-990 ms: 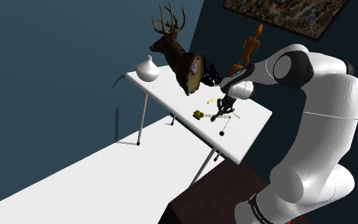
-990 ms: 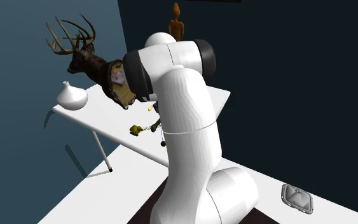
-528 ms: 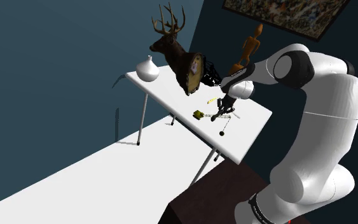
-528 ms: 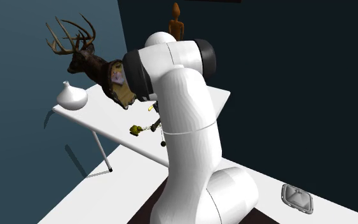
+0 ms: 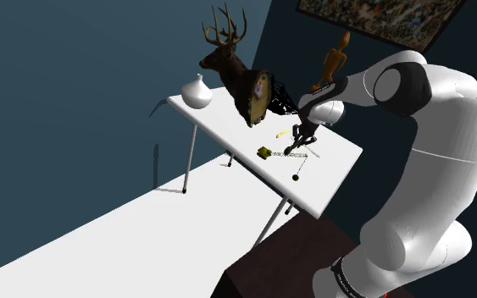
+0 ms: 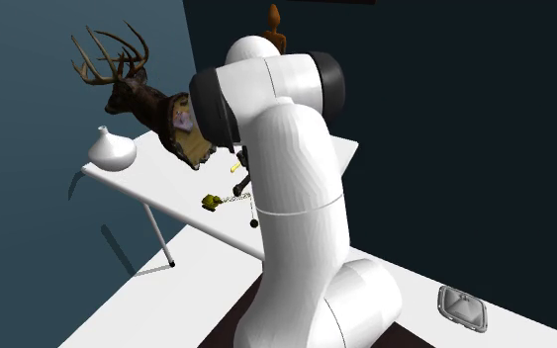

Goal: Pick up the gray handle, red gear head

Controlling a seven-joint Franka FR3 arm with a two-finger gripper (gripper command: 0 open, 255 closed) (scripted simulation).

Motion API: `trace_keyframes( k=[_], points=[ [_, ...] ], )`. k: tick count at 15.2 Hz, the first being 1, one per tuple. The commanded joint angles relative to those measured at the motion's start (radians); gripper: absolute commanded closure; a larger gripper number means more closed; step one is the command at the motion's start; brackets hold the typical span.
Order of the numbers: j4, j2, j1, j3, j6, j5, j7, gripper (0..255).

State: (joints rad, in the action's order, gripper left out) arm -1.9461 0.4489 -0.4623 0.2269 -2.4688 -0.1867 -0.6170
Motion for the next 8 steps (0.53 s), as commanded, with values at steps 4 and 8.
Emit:
trace_keyframes(
  k=[4, 8],
  points=[
    [0.012, -0.041, 0.007, 0.01, 0.052, 0.017, -0.012, 255],
    [0.017, -0.059, 0.01, 0.014, 0.075, 0.025, -0.018, 255]
  ],
)
